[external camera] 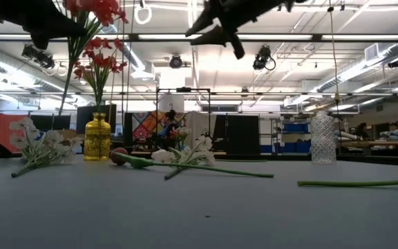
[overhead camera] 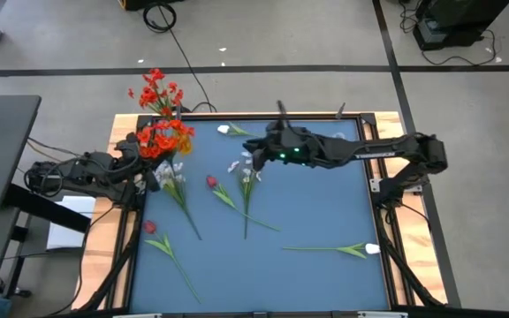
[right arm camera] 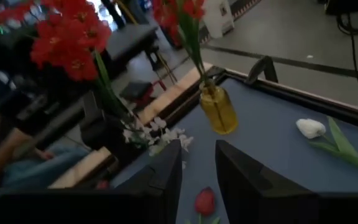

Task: Sort flowers into vase by color
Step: Put the red flowers into the yellow transparent flower vase

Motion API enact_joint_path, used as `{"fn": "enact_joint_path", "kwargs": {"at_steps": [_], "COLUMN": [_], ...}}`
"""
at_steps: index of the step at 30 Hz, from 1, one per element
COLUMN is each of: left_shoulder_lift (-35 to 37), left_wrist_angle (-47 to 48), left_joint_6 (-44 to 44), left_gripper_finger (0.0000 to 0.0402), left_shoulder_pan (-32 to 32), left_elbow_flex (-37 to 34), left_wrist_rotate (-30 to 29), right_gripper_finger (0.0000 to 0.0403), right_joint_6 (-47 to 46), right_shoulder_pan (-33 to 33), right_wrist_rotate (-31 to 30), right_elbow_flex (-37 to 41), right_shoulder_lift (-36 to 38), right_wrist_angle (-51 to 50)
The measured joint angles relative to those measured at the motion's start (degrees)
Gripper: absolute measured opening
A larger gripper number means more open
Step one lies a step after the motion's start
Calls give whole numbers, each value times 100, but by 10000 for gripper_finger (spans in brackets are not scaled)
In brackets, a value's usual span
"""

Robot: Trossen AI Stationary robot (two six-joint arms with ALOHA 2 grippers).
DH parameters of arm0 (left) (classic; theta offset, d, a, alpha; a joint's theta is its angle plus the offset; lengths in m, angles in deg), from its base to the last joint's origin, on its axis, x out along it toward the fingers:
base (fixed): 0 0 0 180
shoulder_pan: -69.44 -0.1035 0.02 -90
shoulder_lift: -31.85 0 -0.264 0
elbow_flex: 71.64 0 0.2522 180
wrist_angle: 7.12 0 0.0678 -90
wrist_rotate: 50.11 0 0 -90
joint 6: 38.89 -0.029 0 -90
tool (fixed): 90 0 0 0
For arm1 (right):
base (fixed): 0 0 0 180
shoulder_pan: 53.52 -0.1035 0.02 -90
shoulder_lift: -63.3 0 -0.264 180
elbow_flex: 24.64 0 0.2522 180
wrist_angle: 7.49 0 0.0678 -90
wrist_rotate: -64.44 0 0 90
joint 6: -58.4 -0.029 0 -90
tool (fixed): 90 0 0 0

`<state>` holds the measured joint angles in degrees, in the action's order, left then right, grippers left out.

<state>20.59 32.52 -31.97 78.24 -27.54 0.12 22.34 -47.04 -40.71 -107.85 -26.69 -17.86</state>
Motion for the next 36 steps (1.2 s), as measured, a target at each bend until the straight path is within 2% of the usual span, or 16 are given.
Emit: {"fn": "enact_joint_path", "kwargs": {"at_steps": [5,8,11,16,21,27,29,32,36], "left_shoulder_lift": [4,2,2,-168,-996,-2267,-2554,-2768,-2753], "left_wrist_angle": [-744,-1173,-1512,-1958,-2146,-3395,-3555,-3522,-3824], "left_joint_6": [-937,-1451,-1553,-1151,-530,-848,-927,-801,-864], "left_gripper_finger": [8,8,8,8,8,8,8,8,8], "left_shoulder_pan": [-49,-316,-724,-1394,-1845,-2322,-2622,-3133,-3773], "left_elbow_flex": [3,3,3,3,-1,-3,-3,-5,-5], "left_wrist_rotate": [-917,-1051,-1023,-420,373,714,730,812,1361], "right_gripper_finger": [95,88,85,85,85,85,85,85,85], "right_joint_6": [-109,79,322,660,908,1222,1332,1482,1590], "right_shoulder_pan": [0,13,86,298,574,865,963,1118,1343], "right_wrist_rotate": [-66,-68,-38,162,704,1266,1452,1676,2032], "right_elbow_flex": [637,721,723,726,726,726,726,726,726], "right_shoulder_lift": [478,657,730,806,806,806,806,806,806], "right_wrist_angle": [193,220,222,259,256,255,254,249,241]}}
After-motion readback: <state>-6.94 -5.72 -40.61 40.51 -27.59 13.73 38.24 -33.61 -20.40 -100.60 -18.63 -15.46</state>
